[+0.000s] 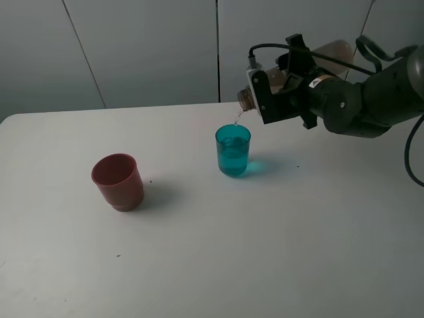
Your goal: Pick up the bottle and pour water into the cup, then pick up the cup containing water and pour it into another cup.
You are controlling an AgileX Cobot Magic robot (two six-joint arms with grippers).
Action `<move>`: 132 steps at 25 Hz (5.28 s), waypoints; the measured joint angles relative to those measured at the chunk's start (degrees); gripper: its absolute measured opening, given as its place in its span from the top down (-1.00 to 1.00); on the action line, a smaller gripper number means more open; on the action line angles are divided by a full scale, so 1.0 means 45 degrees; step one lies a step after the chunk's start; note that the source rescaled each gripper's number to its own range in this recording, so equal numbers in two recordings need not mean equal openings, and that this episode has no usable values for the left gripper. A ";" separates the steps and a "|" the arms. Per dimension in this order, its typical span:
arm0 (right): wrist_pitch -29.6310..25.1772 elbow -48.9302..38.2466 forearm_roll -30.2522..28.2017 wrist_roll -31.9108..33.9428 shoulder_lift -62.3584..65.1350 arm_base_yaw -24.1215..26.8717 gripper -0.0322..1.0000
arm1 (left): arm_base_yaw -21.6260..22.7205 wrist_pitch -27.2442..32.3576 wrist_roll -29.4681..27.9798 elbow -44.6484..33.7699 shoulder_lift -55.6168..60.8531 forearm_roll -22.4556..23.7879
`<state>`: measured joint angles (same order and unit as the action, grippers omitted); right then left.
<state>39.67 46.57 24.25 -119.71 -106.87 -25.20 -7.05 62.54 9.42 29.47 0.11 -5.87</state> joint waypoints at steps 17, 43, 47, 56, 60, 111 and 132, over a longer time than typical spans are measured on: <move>0.0022 -0.0255 -0.0863 0.0000 0.0000 0.0000 0.94 | 0.0000 0.0000 0.0000 0.0000 0.0000 0.0000; -0.0391 -0.0255 -0.1324 0.0975 0.0000 0.0000 0.94 | 0.0000 0.0000 0.0000 0.0000 0.0000 0.0000; -0.1747 -0.0255 -0.1324 0.3207 0.0473 0.0000 0.94 | 0.0000 0.0000 0.0000 0.0000 0.0000 0.0000; -0.6751 -0.0001 -0.1400 0.7394 0.2343 0.0133 0.94 | 0.0000 0.0000 0.0000 0.0000 0.0000 0.0000; -0.7809 0.0186 -0.1400 1.0304 0.2442 0.0827 0.94 | 0.0000 0.0000 0.0000 0.0000 0.0000 0.0000; 0.5125 -0.1902 -0.4168 2.4918 -0.2089 0.4408 0.94 | 0.0000 0.0000 0.0023 0.0000 0.0000 0.0000; 0.5660 -0.2107 -0.4492 2.5350 -0.2686 0.4438 -0.97 | 0.0000 0.0000 0.0023 0.0000 0.0000 0.0000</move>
<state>65.14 37.09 4.04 -5.63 -118.96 -5.23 -7.05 62.54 9.53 29.47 0.11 -5.87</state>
